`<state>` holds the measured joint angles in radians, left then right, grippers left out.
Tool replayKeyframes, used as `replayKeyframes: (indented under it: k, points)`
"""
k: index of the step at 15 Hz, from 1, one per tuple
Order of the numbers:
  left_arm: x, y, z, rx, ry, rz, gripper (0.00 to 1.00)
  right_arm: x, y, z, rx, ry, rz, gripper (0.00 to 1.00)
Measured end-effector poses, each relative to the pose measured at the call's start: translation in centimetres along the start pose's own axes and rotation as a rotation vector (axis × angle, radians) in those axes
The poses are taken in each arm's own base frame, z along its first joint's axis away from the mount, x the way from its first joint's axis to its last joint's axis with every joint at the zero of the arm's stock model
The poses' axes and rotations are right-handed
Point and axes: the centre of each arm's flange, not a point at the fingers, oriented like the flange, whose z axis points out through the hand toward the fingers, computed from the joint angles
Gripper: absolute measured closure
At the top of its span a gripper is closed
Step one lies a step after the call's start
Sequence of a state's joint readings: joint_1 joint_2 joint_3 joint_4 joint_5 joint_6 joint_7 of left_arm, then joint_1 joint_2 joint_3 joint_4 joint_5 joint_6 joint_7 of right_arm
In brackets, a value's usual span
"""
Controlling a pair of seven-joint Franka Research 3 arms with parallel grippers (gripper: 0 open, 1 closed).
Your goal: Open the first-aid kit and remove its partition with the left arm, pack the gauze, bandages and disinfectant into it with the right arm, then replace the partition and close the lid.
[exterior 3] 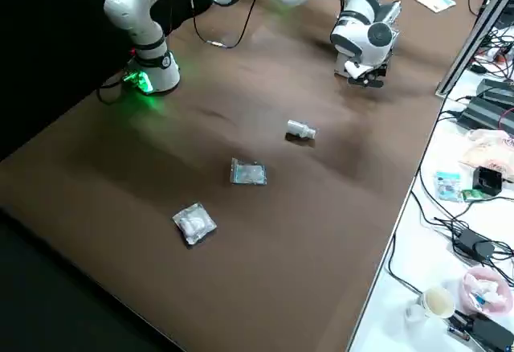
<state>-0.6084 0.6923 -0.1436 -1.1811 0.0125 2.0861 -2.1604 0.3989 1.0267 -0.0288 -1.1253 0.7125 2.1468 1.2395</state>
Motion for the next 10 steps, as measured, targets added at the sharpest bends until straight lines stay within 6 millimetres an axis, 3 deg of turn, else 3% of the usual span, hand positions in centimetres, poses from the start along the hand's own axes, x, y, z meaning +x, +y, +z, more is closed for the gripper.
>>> replayKeyframes:
  k: [10]
  points:
    - [-1.3,-2.2,-1.5,0.090,0.036,0.024,0.87,0.0,0.0,0.0,-0.002,-0.002,0.000,0.01]
